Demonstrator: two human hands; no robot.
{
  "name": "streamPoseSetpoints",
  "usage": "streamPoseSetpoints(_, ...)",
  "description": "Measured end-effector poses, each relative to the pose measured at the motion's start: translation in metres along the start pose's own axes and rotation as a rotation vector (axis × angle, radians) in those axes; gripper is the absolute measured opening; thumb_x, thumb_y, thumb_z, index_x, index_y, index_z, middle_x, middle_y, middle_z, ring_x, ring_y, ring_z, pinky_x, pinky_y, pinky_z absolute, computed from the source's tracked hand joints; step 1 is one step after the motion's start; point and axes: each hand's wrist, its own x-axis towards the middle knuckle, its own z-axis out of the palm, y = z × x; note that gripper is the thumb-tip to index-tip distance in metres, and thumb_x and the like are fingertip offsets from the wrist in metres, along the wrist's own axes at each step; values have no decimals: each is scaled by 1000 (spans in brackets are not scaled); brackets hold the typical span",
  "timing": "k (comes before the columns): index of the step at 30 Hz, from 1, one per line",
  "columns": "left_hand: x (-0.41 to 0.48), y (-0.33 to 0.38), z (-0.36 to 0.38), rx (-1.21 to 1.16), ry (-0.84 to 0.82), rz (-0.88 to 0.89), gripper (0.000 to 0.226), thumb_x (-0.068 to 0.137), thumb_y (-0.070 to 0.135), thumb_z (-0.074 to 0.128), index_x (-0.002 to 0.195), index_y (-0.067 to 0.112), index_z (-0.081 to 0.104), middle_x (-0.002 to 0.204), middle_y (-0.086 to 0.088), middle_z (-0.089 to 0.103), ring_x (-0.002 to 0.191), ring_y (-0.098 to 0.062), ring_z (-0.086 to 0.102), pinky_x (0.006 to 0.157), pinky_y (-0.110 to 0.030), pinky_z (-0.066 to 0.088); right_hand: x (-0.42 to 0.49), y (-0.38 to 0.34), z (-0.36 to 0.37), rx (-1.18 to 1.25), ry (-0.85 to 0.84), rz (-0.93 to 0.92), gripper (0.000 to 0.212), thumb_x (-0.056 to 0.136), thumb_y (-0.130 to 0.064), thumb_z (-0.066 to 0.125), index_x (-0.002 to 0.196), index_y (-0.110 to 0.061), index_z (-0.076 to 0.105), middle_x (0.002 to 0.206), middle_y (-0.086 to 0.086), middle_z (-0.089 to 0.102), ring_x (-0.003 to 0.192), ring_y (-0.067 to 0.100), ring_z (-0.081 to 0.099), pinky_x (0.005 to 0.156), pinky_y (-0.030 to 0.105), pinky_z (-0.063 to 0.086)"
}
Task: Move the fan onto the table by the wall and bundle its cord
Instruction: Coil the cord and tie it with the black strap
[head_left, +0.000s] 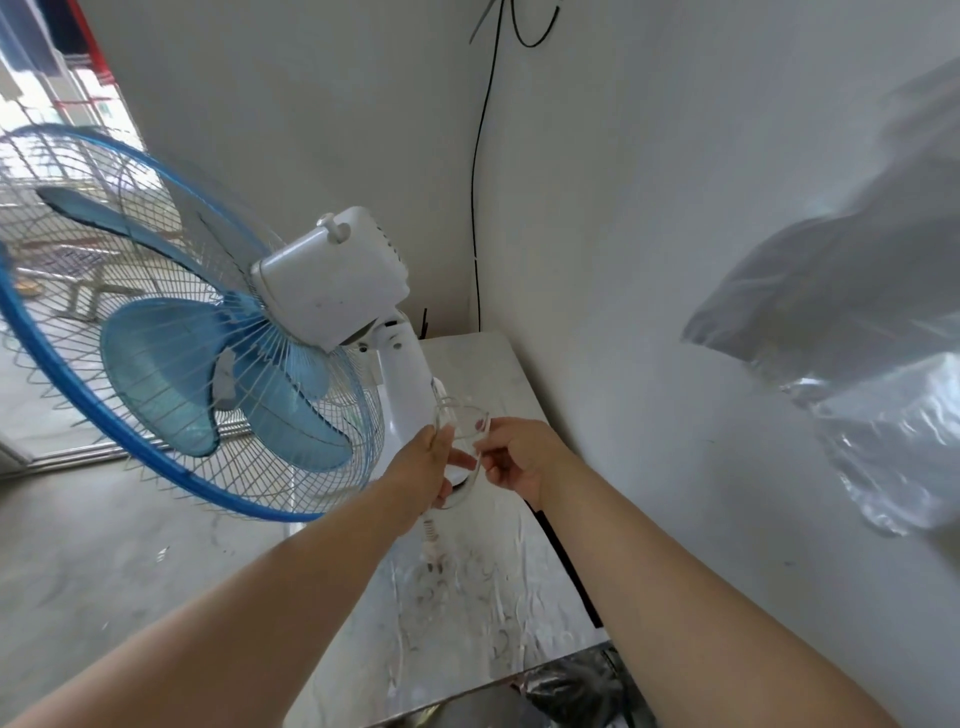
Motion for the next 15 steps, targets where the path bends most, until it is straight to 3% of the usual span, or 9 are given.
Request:
streamPoseSetpoints(4, 0, -5, 4, 52, -74, -19, 32, 100, 42, 30, 107, 15, 45, 86, 5, 68, 40, -12, 35, 32, -11, 29, 5, 4, -5, -61, -4, -62, 13, 89, -5, 60, 78, -10, 64, 61, 6, 55, 42, 10, 49, 39, 18, 41)
streamPoseSetpoints(9, 3, -21, 12, 128, -181, 35, 34, 101, 39, 28, 109, 14, 50, 81, -1, 72, 28, -4, 29, 36, -16, 29, 8, 12, -8, -172, -33, -96, 17, 91, 1, 54, 84, -6, 67, 68, 9, 61, 52, 12, 52, 45, 19, 47)
streamPoseSetpoints(15, 4, -21, 21, 124, -146, 39, 42, 100, 42, 30, 108, 8, 54, 79, 1, 72, 36, -8, 47, 38, -17, 36, 11, 15, -14, -196, -30, -81, 15, 87, 1, 61, 76, -6, 67, 67, 11, 63, 50, 13, 54, 45, 20, 46)
